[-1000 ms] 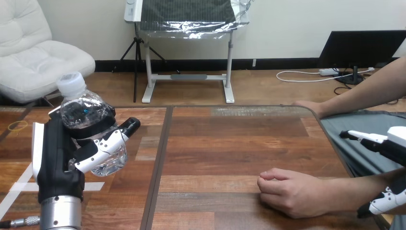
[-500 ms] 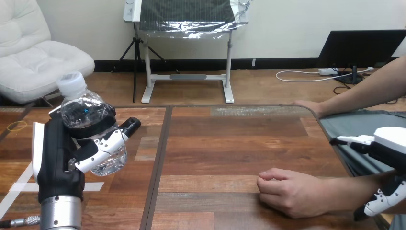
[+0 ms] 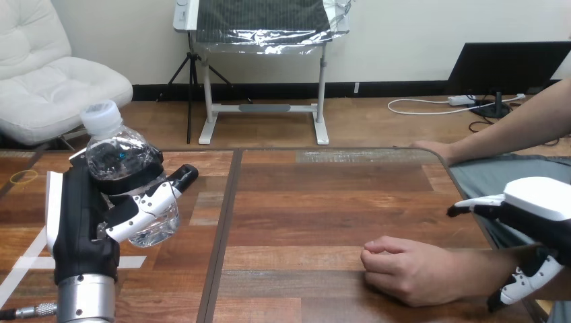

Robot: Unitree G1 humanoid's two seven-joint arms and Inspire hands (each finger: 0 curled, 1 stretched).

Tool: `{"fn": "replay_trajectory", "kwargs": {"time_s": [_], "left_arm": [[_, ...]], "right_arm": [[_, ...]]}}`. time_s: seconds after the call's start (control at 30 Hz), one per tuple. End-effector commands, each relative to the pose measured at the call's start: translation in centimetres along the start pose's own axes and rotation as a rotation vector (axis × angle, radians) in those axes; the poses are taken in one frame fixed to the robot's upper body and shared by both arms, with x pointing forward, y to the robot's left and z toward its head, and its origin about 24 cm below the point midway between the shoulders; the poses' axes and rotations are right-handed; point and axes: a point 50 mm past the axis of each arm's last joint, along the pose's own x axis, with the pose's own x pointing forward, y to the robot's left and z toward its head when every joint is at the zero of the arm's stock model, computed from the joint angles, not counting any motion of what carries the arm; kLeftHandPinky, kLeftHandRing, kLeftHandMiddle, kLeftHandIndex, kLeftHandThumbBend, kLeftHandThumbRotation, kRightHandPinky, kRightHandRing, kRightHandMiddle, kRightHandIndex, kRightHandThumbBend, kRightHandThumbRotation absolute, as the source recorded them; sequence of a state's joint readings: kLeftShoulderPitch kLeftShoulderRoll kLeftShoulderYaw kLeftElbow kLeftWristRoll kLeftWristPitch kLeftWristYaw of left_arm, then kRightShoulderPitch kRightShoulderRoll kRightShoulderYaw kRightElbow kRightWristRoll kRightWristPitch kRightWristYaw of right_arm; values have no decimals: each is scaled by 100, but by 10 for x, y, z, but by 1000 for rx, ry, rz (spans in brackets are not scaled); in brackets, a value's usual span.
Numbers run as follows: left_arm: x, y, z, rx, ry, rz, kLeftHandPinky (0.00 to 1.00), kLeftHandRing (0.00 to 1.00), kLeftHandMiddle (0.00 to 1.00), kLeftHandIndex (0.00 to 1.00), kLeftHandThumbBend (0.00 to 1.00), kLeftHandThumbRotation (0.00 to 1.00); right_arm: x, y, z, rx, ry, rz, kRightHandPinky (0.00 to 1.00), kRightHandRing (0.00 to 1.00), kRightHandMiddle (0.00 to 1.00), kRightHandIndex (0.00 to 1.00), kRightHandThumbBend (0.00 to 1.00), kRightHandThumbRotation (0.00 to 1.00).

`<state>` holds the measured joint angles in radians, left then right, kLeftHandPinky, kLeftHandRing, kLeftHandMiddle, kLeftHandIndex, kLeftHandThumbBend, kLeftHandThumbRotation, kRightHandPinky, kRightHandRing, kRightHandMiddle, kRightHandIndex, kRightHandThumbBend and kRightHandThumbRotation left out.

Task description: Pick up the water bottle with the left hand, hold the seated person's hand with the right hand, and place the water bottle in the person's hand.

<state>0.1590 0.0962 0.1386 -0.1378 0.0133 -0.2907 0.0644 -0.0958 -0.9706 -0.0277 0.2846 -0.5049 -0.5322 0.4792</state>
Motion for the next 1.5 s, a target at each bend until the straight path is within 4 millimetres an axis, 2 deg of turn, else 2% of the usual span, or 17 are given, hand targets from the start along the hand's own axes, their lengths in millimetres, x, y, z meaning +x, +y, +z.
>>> {"fn": "replay_trajectory", "kwargs": {"time_s": [0.0, 0.23, 0.63, 1.47], "left_arm": [[17, -4, 19, -17, -119, -5, 18, 23, 28, 37, 50, 0], [17, -4, 18, -23, -120, -4, 18, 23, 28, 37, 50, 0], [17, -5, 19, -39, -115, -3, 18, 23, 29, 37, 50, 0], [15, -2, 18, -47, -108, 5, 17, 22, 28, 37, 50, 0]], "right_arm": [[7, -23, 3, -58, -24, -91, 90, 88, 88, 87, 100, 22], [15, -20, 3, -75, -35, -72, 88, 87, 87, 85, 100, 20], [27, -16, 5, -94, -34, -24, 88, 86, 86, 85, 100, 24], [42, -7, -1, -155, 42, 121, 85, 85, 85, 84, 100, 23]]}}
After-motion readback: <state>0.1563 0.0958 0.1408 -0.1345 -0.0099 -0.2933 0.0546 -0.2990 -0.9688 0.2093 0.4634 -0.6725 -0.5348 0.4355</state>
